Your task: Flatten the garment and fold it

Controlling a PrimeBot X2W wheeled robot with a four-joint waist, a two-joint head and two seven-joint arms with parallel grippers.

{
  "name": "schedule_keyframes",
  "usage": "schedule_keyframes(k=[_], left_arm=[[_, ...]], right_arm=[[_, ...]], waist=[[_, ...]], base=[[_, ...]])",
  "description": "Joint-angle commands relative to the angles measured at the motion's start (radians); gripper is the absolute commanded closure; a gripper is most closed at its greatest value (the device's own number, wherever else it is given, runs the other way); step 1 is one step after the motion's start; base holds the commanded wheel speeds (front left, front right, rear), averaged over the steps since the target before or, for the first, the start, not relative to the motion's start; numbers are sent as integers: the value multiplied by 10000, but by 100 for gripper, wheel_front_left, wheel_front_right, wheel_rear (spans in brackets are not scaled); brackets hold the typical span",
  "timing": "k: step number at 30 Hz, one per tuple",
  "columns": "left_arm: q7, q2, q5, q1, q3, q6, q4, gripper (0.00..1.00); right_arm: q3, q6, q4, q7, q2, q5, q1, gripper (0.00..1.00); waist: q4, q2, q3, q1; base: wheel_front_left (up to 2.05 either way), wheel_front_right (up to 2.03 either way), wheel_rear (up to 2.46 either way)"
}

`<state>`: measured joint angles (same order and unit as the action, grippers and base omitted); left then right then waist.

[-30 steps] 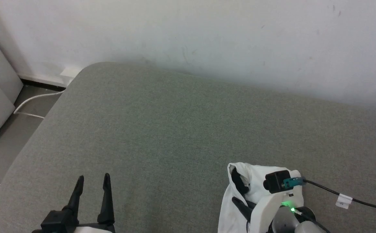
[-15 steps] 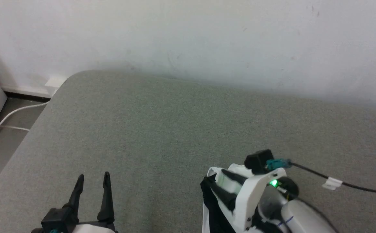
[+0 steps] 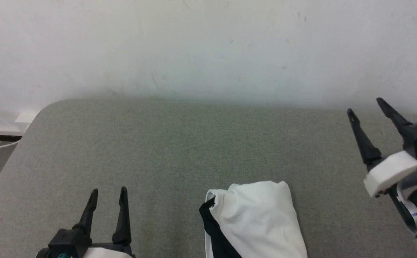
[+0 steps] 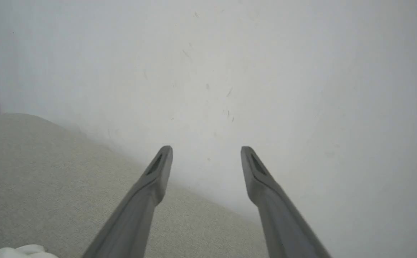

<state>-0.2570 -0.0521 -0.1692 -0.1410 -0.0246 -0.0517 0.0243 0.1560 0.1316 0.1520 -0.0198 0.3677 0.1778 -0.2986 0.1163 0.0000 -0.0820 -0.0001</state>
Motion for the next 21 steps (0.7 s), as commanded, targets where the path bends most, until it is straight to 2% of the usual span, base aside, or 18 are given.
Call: schedule_keyframes(k=[1,4,9,14,21], left_arm=[[-47,18,-68,0,72,4,-102,0],[-47,18,-89,8,195,61,-252,0],[-47,18,196,18,341,180,-539,0],[-47,18,200,38,361,299,-636,0],[-47,-2,756,42,508,148,-298,0]], right_arm=[[-442,-9,-267,-273,-163,-257,573,0],[-1310,-9,-951,-686,-597,-592,1572,0],[-2234,-9,-2061,-1232,-1709,-696,3145,0],[-2297,-9,-2629,-1456,-2523,-873,4244,0],[-2114,-9,-2627,-1562,-2779,-947,4695,0]], waist=[[-192,0,16,1],[-300,0,88,1],[-406,0,264,1],[-429,0,367,1],[-438,0,461,1]], base=[[0,0,0],[0,0,0],[0,0,0],[0,0,0],[0,0,0]])
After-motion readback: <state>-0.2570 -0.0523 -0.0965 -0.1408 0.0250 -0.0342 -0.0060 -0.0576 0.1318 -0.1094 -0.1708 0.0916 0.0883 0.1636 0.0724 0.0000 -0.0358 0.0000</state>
